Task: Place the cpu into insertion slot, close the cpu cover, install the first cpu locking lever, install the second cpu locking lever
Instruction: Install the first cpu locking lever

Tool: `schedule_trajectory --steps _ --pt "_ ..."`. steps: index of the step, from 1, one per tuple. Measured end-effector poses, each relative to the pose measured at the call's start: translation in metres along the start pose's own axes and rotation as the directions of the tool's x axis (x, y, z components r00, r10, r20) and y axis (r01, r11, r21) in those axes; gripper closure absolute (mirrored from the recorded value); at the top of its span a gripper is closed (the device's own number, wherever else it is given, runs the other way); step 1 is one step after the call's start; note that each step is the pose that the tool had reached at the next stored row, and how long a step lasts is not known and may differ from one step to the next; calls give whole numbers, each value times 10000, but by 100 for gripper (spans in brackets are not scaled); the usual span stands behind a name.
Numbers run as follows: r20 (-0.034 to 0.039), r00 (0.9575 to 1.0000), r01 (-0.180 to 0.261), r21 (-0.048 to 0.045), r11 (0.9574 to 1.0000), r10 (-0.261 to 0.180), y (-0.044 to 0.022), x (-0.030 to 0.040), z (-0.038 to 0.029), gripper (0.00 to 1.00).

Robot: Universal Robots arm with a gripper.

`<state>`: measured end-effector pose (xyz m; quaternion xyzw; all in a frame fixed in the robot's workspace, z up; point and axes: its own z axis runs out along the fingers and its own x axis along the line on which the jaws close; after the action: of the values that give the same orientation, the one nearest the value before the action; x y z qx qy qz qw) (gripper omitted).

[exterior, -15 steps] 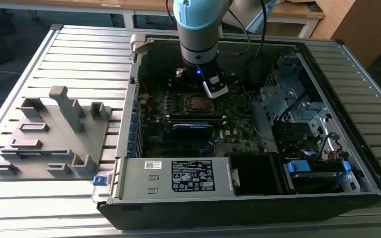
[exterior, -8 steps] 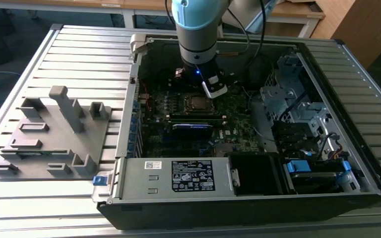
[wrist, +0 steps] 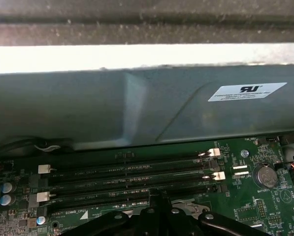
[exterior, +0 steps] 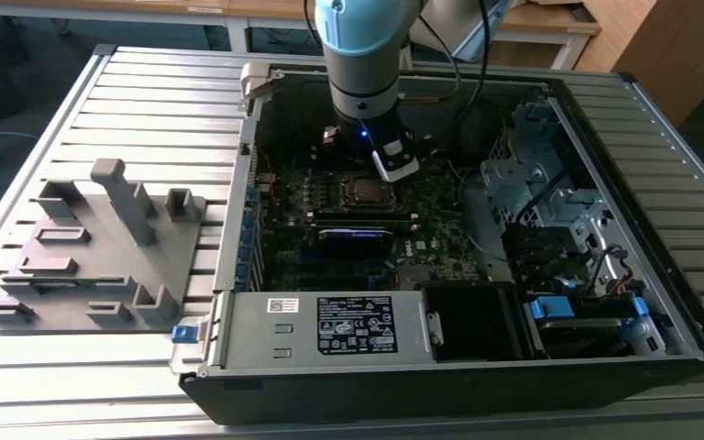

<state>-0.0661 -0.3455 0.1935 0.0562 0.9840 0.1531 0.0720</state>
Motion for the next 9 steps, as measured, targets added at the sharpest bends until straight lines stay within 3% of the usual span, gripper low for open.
schedule_trajectory --steps 9 --pt "39 10000 15 13 10000 -15 -6 39 1 90"
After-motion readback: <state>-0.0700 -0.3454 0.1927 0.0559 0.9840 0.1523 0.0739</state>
